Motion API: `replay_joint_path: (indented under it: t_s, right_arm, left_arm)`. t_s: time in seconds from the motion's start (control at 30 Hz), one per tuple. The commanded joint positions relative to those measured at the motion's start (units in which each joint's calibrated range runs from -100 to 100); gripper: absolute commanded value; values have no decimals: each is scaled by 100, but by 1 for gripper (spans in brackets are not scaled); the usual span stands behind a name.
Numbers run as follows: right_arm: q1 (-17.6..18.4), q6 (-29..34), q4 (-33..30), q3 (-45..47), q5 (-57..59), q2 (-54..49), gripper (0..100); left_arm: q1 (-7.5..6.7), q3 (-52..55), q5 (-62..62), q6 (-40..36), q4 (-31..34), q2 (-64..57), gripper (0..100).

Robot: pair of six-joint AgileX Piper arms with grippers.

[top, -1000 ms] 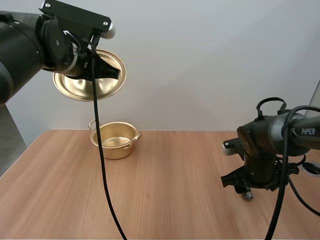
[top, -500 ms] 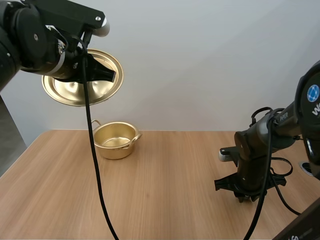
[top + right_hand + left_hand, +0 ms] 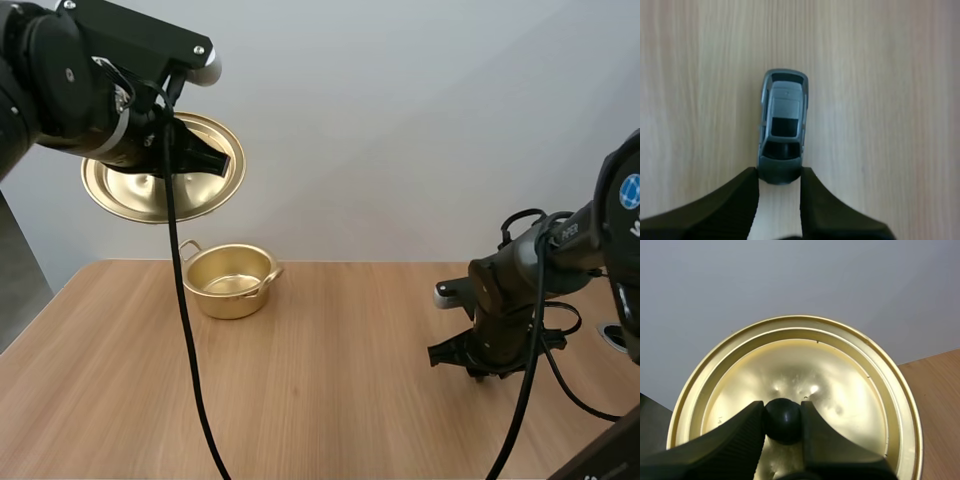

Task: Open the pot, put the car inside, and close it

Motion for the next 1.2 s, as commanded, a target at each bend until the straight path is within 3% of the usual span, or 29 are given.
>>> replay_joint_path:
  t_s: [0.0, 0.2, 0.33, 0.57, 0.77, 0.93, 1.17]
  right_arm:
    - [1, 4, 1, -177, 1, -187, 0]
    - [86, -363, 71, -830, 80, -731, 0]
    - [352, -686, 283, -1228, 282, -806, 0]
    - [1223, -995, 769, -1856, 300, -795, 0]
    - [2052, -1005, 838, -2346, 380, -765, 0]
    - [2496, -1005, 826, -2933, 183, -79, 0]
    - [2739, -1036, 826, -4331, 168, 1518, 0]
  left_arm:
    - [1, -4, -132, 9, 0, -107, 0]
    - [1, -225, -38, 9, 8, -796, 0]
    - [1, -744, 1065, -109, 8, -1410, 0]
    - [24, -1857, 2775, -223, 96, -2422, 0]
    - [60, -2577, 3321, -215, 534, -2767, 0]
    - [60, -3066, 3321, -215, 516, -2819, 0]
    - [60, -3524, 3321, -338, 516, -2890, 0]
